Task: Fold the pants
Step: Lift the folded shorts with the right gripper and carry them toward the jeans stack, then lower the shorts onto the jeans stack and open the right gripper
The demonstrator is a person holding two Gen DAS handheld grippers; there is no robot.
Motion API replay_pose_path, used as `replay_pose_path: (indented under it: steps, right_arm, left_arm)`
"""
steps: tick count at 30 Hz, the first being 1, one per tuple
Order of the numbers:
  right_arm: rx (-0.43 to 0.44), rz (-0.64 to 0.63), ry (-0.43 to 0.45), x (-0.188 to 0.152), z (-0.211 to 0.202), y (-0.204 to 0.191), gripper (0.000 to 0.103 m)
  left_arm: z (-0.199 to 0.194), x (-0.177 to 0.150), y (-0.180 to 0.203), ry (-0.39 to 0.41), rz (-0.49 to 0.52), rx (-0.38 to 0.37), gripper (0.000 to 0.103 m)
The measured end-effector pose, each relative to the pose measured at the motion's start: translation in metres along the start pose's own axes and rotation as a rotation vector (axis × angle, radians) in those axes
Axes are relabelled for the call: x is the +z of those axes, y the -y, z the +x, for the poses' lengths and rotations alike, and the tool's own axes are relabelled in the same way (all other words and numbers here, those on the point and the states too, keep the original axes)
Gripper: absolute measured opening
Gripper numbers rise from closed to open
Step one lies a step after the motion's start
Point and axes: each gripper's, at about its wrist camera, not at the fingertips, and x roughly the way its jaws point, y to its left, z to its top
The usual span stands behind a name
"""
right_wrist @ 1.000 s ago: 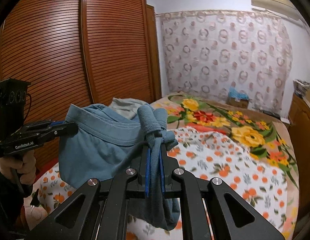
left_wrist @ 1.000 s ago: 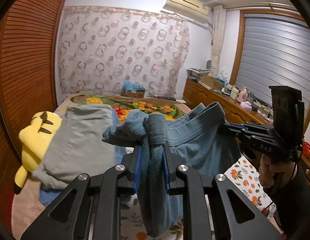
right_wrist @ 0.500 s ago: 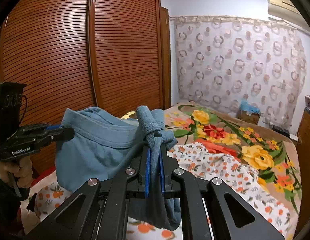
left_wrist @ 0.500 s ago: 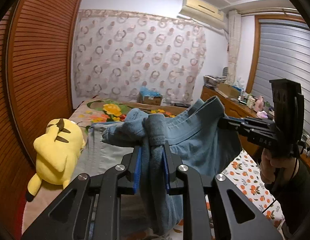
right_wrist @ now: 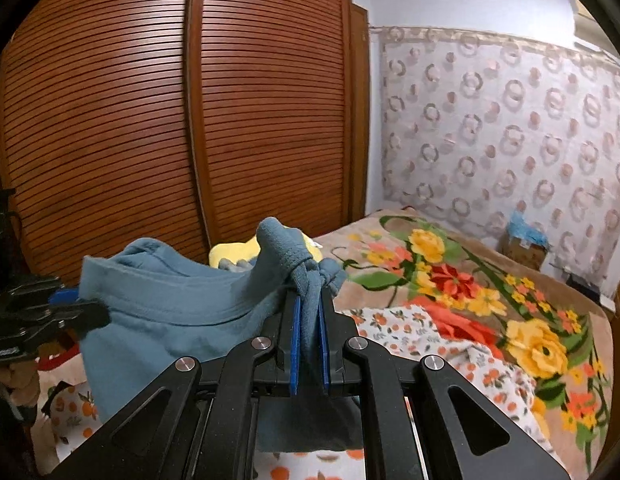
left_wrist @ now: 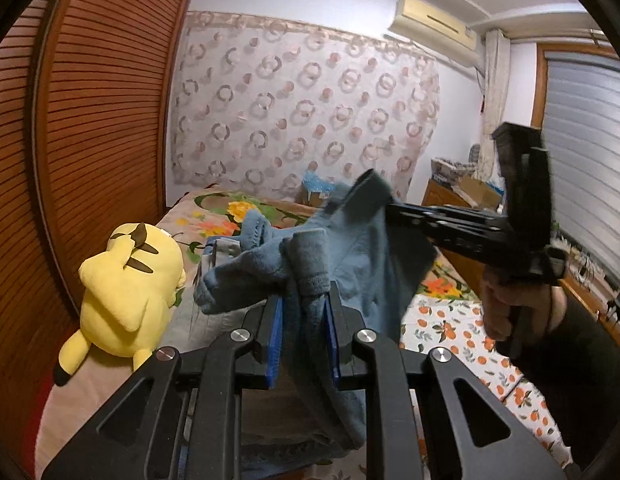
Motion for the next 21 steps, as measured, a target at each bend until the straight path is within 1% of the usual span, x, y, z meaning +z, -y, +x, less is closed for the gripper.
replay_pose_path:
  steps: [5,7,10,14,17,21]
  right_arm:
    - [0.051,-0.039,0.019,0.01,0.02,0.005,0.008]
    - [0.07,-0.052,0.022,0.012,0.027,0.006,0.008]
    - [0.096,-0.078,0.019,0.013,0.041,0.005,0.008]
    - [0.128,-0.115,0.003,0.014,0.064,0.001,0.008]
    - [0.159,-0.118,-0.013,0.014,0.077,0.001,0.008]
    - [0.165,-0.126,-0.058,0.013,0.096,-0.001,0.008]
  left_arm:
    - [-0.011,-0.007,0.0,0.018,-0.035,0.028,0.02]
    - [-0.014,-0.011,-0.002,0.029,-0.046,0.049,0.02]
    - [-0.013,-0.015,-0.005,0.022,-0.062,0.098,0.02]
    - [-0.012,-0.024,-0.015,0.004,-0.102,0.138,0.02]
    - [-0.013,-0.029,-0.02,0.003,-0.125,0.126,0.02]
    - [-0.011,-0.034,-0.028,-0.026,-0.139,0.155,0.021]
